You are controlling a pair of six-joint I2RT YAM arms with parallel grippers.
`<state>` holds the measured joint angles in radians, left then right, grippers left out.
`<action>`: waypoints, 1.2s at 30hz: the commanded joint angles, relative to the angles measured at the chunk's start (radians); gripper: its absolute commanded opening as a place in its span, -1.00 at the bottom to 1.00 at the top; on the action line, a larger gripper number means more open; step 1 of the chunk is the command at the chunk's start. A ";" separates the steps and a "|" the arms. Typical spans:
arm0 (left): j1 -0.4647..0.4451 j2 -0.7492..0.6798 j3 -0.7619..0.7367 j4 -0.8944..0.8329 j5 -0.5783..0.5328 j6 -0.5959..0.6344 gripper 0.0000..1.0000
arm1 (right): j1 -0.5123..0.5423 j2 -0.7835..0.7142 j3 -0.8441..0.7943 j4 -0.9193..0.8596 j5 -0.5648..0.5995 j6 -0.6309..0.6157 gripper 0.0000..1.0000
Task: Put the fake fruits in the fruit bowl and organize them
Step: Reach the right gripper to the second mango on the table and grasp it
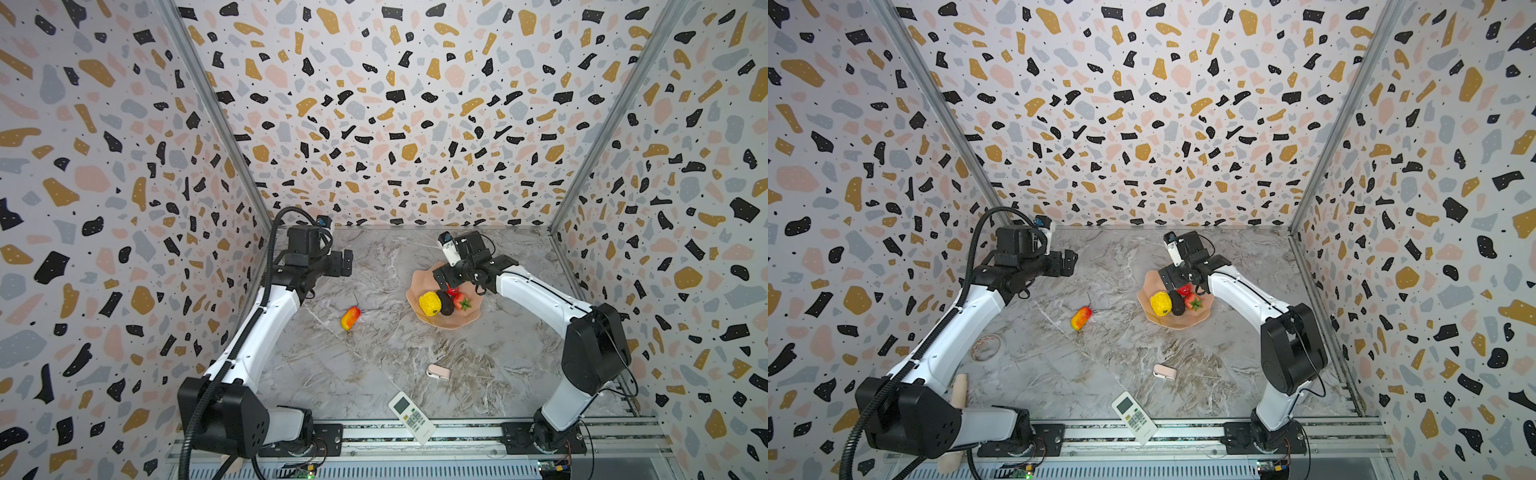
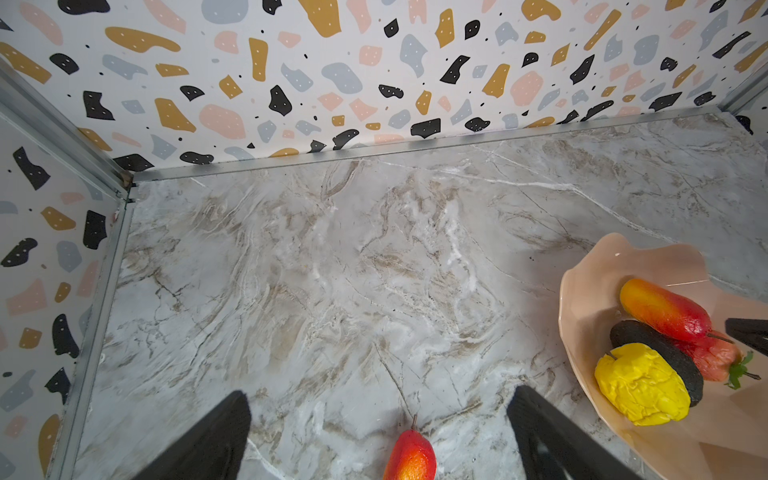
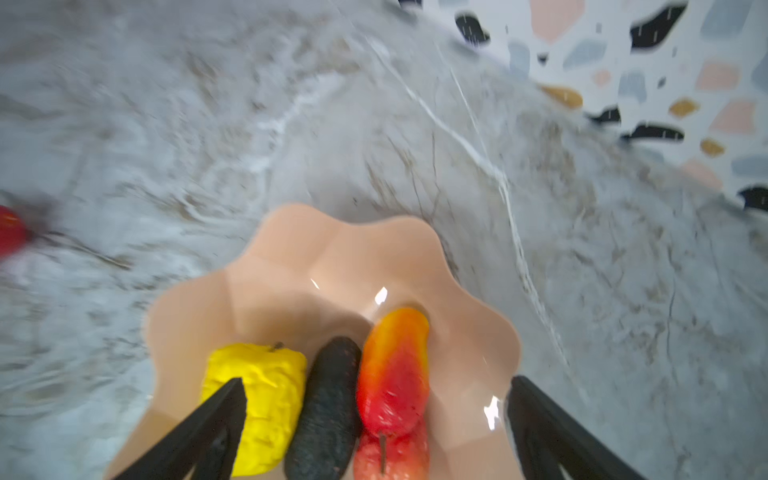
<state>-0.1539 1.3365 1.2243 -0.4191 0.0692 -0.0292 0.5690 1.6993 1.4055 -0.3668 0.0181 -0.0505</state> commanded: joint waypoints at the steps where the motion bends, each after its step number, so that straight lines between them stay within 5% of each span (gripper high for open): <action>1: -0.007 -0.015 0.021 0.009 -0.005 0.005 0.99 | 0.081 -0.020 0.055 0.006 -0.085 -0.031 0.98; 10: -0.007 -0.042 0.032 -0.025 -0.030 0.013 0.99 | 0.263 0.167 0.160 0.169 -0.324 -0.035 0.98; 18: -0.007 -0.068 0.025 -0.049 -0.048 0.016 0.99 | 0.362 0.371 0.293 0.230 -0.399 0.003 0.98; 36: -0.007 -0.073 0.013 -0.048 -0.045 0.028 0.99 | 0.456 0.643 0.452 0.235 -0.157 -0.055 1.00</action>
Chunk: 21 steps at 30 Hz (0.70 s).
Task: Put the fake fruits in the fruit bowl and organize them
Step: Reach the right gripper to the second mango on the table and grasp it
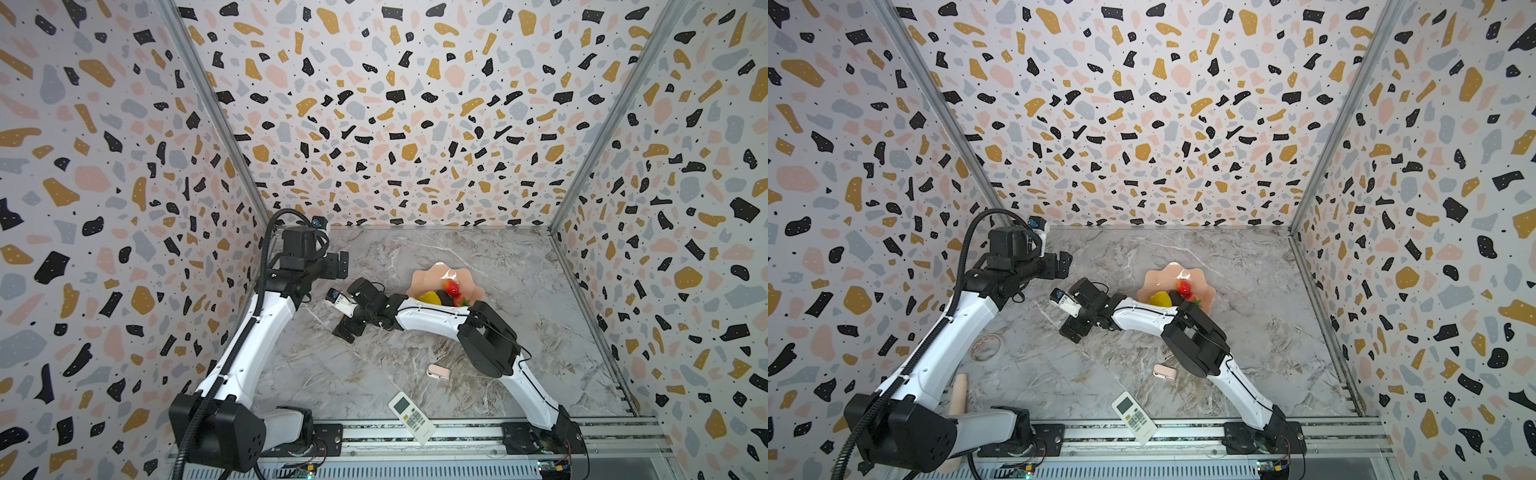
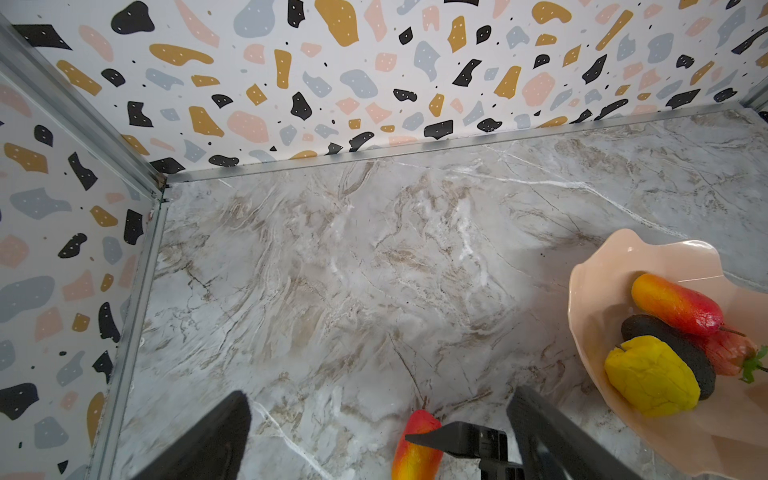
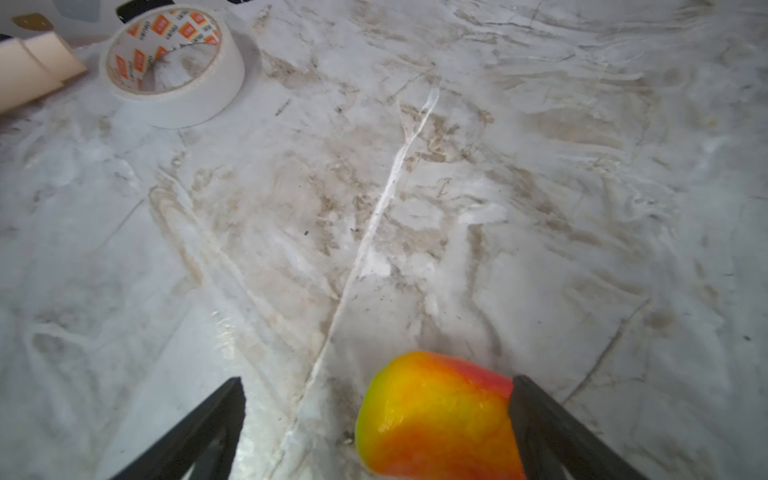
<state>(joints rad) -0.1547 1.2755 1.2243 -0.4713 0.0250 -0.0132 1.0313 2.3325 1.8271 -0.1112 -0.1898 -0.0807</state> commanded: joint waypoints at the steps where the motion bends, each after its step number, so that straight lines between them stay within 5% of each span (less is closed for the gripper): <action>1: -0.006 -0.013 0.014 0.005 -0.001 0.012 0.99 | -0.008 0.017 0.033 -0.024 0.055 -0.031 1.00; 11: -0.006 -0.003 0.024 0.002 0.004 0.013 0.99 | -0.013 0.060 0.059 -0.021 0.087 -0.044 0.87; 21: -0.006 0.007 0.032 0.002 0.009 0.013 0.99 | -0.031 0.071 0.090 -0.025 0.078 -0.028 0.29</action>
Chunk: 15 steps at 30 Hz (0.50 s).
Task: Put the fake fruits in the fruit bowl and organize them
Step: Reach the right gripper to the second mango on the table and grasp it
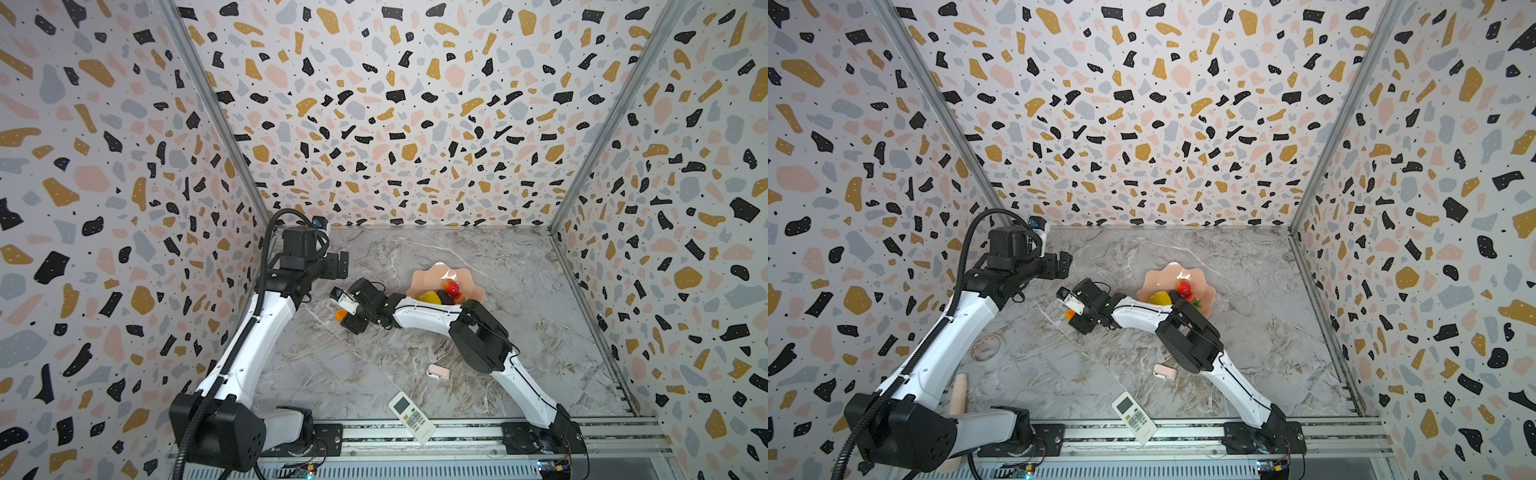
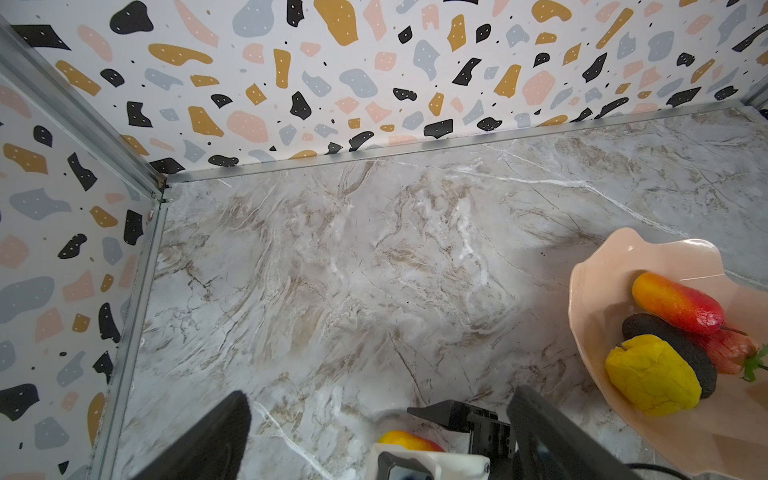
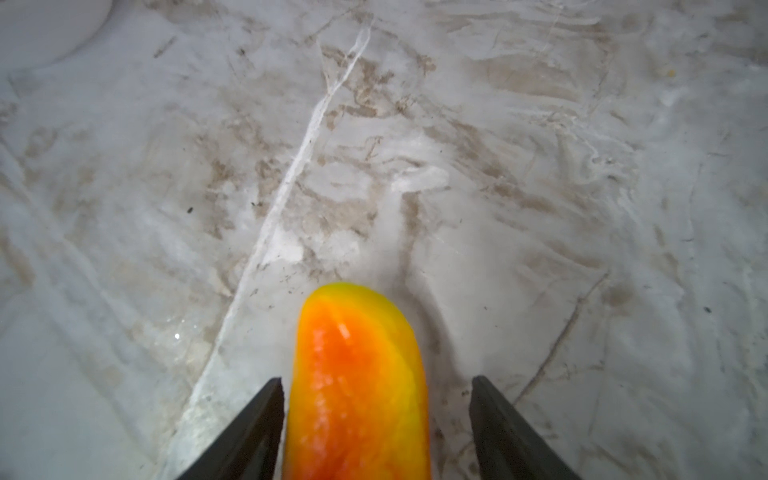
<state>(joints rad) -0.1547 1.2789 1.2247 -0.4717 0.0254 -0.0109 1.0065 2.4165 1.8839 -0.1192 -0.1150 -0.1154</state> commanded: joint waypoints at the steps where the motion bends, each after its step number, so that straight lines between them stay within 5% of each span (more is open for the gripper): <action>1: -0.006 0.004 0.032 0.002 0.008 0.011 0.99 | -0.006 -0.013 0.032 -0.018 0.000 0.006 0.20; 6: -0.006 0.005 0.028 0.002 0.005 0.012 0.99 | -0.008 -0.022 0.033 -0.025 -0.008 0.007 -0.13; 10: -0.006 0.005 0.027 0.002 0.006 0.012 0.99 | -0.013 -0.056 0.028 -0.050 0.000 0.007 -0.62; 15: -0.006 0.005 0.030 0.002 0.008 0.011 0.99 | -0.040 -0.167 0.016 -0.085 0.015 0.010 -0.82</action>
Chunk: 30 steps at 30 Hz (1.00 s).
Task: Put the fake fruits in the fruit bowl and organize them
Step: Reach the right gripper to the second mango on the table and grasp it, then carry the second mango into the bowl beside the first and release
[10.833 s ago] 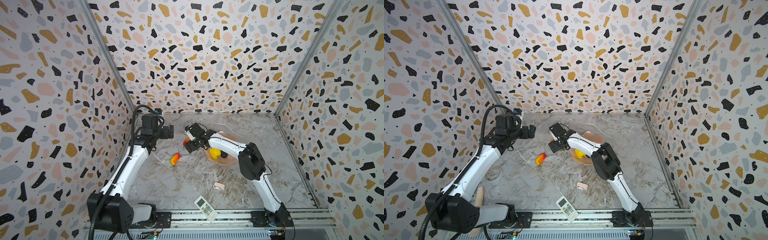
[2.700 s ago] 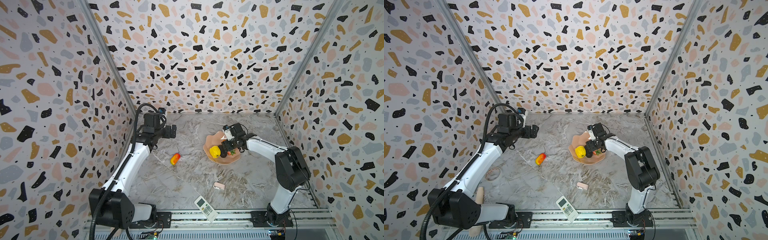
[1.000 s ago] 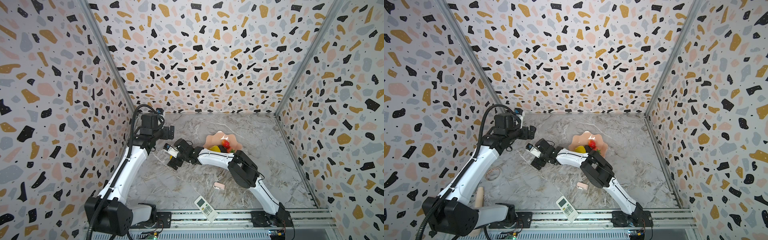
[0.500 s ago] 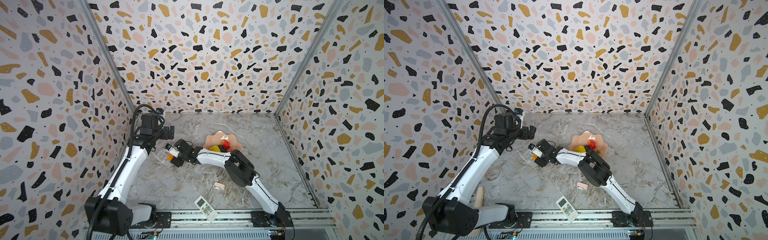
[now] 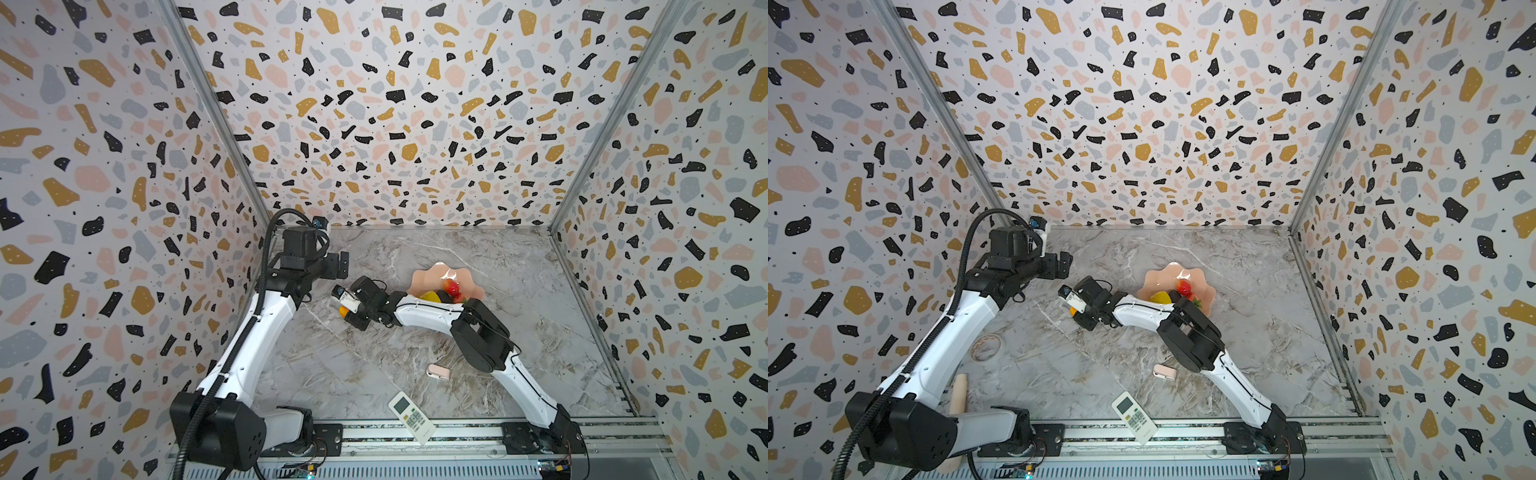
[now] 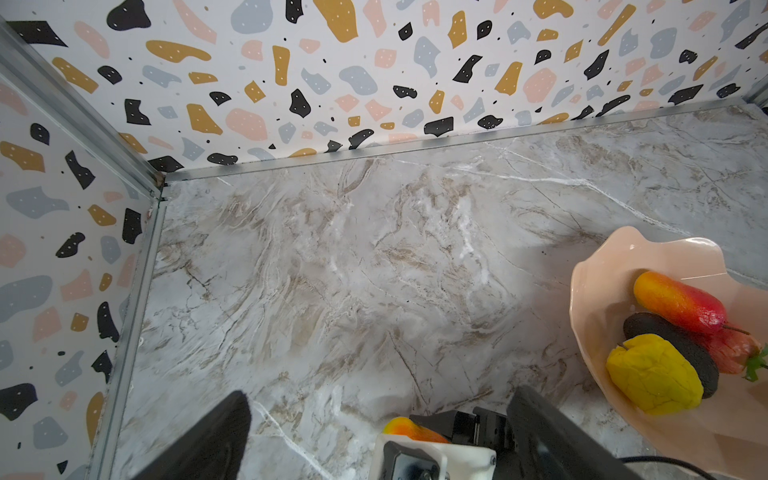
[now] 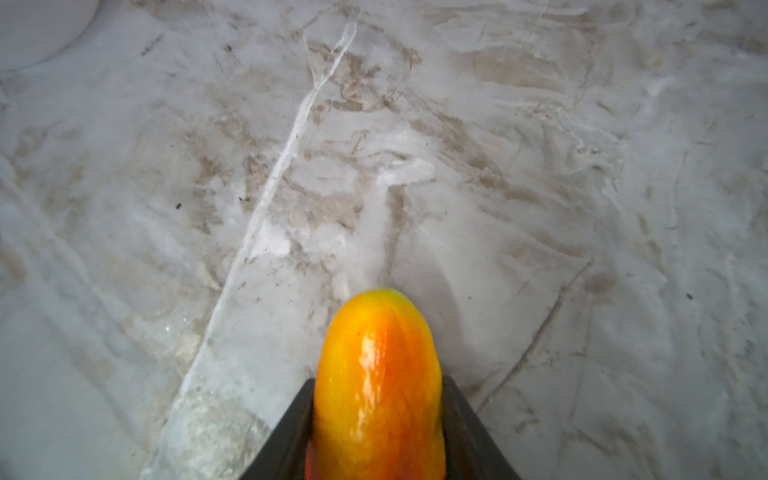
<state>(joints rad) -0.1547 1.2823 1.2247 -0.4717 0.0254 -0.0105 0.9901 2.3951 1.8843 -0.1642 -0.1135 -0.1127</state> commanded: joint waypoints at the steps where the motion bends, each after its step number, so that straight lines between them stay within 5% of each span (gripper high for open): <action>1: -0.006 0.002 0.030 0.002 0.008 0.010 0.99 | -0.033 -0.176 0.004 -0.043 0.008 0.009 -0.85; 12: -0.006 0.003 0.023 0.021 0.030 -0.001 0.99 | -0.255 -0.524 -0.253 -0.112 0.007 -0.031 -1.00; 23: -0.006 0.007 0.026 0.018 0.033 -0.003 0.99 | -0.411 -0.406 -0.112 -0.511 0.081 -0.073 -1.00; 30: -0.006 0.011 0.030 0.016 0.031 -0.002 0.99 | -0.434 -0.366 -0.087 -0.572 0.099 -0.046 -1.00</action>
<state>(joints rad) -0.1547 1.2877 1.2247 -0.4709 0.0441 -0.0116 0.5632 2.0552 1.7428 -0.6598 -0.0338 -0.1688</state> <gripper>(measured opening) 0.995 0.437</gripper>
